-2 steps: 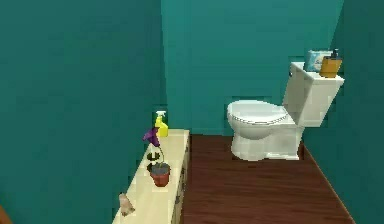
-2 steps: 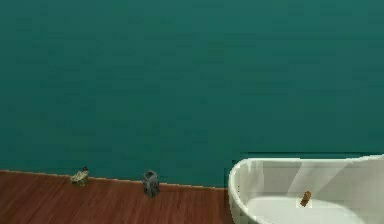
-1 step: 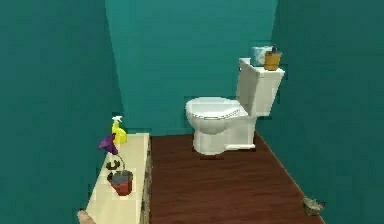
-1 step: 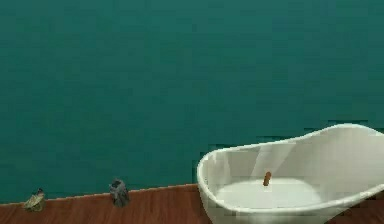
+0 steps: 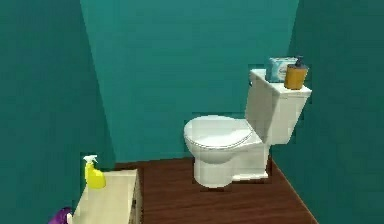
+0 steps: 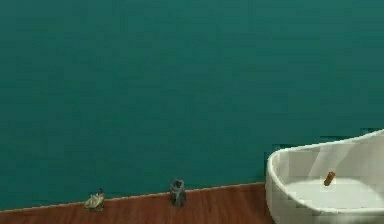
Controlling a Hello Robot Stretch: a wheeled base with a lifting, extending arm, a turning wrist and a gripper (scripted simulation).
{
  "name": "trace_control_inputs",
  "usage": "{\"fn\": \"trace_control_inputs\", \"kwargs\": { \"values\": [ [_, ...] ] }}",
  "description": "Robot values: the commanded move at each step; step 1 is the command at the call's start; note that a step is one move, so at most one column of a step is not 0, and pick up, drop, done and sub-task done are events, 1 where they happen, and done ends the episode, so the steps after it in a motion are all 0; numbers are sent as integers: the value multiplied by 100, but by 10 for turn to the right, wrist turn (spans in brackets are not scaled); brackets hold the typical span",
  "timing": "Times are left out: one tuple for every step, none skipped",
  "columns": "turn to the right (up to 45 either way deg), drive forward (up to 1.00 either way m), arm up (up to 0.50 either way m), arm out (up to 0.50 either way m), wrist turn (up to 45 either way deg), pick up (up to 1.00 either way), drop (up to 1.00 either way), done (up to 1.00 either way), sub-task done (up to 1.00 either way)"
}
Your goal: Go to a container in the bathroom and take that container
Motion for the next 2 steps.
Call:
{"fn": "trace_control_inputs", "kwargs": {
  "values": [
    [-30, 0, 0, 0, 0, 0, 0, 0, 0],
    [0, 80, 0, 0, 0, 0, 0, 0, 0]
  ]
}}
